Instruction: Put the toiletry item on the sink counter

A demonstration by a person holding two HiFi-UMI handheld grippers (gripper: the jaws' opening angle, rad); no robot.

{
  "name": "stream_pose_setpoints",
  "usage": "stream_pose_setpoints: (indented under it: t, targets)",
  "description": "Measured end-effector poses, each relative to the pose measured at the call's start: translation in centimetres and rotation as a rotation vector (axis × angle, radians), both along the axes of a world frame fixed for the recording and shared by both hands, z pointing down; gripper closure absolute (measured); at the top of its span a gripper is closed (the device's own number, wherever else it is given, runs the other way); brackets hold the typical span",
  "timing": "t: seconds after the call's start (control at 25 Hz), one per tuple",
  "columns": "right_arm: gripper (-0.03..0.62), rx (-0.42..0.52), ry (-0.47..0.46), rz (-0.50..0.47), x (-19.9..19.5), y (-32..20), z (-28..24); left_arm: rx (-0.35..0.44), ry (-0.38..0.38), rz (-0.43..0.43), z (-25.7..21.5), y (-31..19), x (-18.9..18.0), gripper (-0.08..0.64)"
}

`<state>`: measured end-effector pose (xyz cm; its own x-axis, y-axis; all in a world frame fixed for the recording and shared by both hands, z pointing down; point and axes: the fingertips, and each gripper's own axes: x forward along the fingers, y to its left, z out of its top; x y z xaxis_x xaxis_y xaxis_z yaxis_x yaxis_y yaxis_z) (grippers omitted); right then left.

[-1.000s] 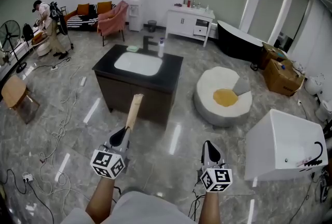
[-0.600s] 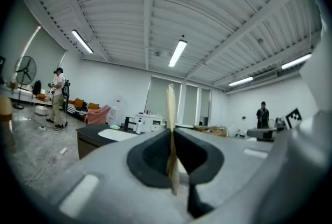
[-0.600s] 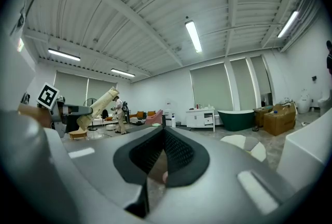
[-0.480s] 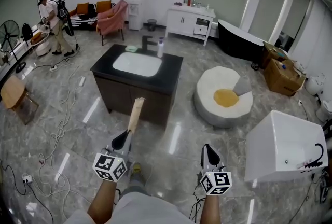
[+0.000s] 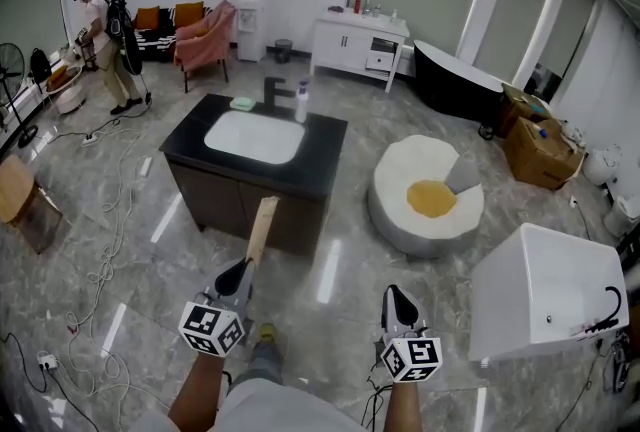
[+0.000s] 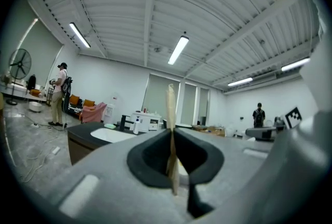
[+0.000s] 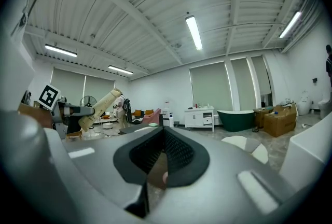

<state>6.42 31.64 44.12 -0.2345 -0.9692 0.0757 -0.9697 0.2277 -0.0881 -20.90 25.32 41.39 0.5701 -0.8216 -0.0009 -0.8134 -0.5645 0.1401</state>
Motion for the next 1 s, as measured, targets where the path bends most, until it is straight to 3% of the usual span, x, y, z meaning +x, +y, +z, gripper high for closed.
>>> stream_pose_setpoints:
  t: [0.72, 1.0]
  targets:
    - [0.589, -0.003, 0.027, 0.068, -3.1, -20.9, -1.7, -0.016, 0.014, 0.07, -1.0, -22.2, -2.5, 0.552]
    - [0.589, -0.011, 0.036, 0.123, -4.0, -26.3, -1.6, -0.015, 0.014, 0.117, -0.9, -28.7, -3.4, 0.552]
